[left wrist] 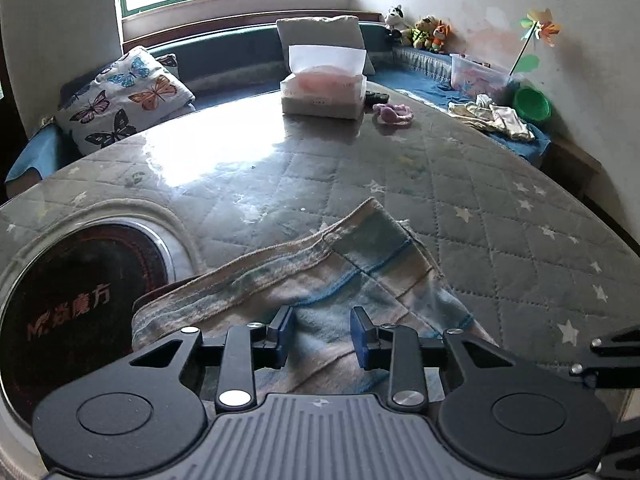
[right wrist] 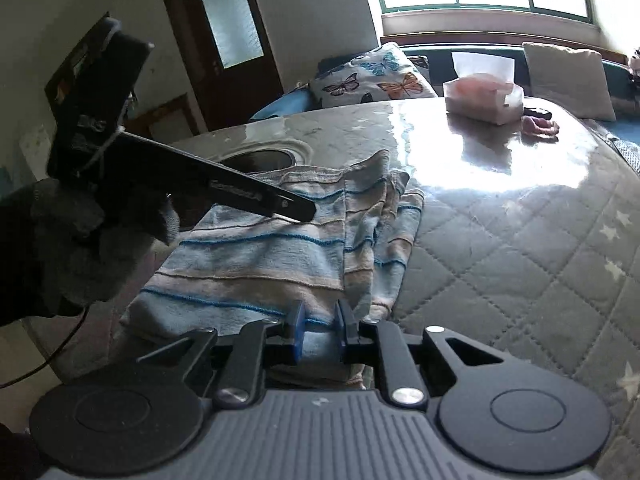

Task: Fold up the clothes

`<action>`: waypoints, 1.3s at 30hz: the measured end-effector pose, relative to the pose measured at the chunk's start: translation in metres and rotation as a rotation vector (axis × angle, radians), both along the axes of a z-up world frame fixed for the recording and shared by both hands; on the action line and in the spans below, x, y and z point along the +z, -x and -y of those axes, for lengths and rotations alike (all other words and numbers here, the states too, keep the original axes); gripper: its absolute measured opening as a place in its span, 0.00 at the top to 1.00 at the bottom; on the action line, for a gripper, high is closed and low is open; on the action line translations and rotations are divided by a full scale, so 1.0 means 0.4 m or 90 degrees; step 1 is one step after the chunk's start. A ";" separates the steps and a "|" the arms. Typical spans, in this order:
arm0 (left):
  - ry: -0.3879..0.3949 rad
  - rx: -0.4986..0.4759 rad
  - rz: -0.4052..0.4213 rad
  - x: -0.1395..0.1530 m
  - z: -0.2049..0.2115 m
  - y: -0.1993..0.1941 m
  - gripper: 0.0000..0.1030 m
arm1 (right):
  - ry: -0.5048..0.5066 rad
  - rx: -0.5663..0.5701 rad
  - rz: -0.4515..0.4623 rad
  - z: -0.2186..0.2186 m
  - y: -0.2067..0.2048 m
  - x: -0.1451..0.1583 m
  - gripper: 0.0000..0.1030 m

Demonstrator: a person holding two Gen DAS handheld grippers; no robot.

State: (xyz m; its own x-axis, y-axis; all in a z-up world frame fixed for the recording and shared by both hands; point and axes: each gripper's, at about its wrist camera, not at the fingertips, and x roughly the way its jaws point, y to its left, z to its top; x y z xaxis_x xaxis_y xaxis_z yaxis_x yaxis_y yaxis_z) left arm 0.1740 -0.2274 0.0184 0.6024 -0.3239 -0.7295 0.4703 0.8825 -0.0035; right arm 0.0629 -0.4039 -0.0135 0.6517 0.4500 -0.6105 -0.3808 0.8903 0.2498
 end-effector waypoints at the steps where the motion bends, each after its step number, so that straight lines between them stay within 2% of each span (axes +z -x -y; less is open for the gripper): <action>1: 0.000 -0.005 0.002 0.002 0.006 -0.003 0.67 | 0.000 0.000 0.001 -0.001 0.001 -0.001 0.86; 10: 0.000 -0.050 0.009 -0.009 0.088 -0.048 0.67 | -0.009 0.001 -0.006 0.004 -0.006 -0.002 0.85; 23: -0.004 -0.037 0.010 -0.027 0.128 -0.077 0.65 | 0.000 0.004 -0.006 -0.004 -0.001 -0.002 0.84; 27: 0.008 -0.024 0.012 -0.010 0.108 -0.068 0.53 | 0.001 0.009 -0.010 -0.008 -0.002 0.003 0.82; 29: 0.014 -0.016 0.014 0.005 0.088 -0.058 0.51 | -0.002 0.012 -0.014 -0.010 -0.004 0.008 0.75; 31: 0.018 -0.004 0.017 0.021 0.063 -0.048 0.44 | 0.000 0.019 -0.013 -0.013 -0.006 0.015 0.73; 37: 0.021 0.072 0.039 0.059 -0.061 -0.013 0.28 | -0.002 0.019 0.002 -0.024 -0.048 0.044 0.72; 39: 0.010 0.094 0.046 0.058 -0.098 -0.002 0.27 | 0.003 0.019 0.012 -0.031 -0.074 0.054 0.72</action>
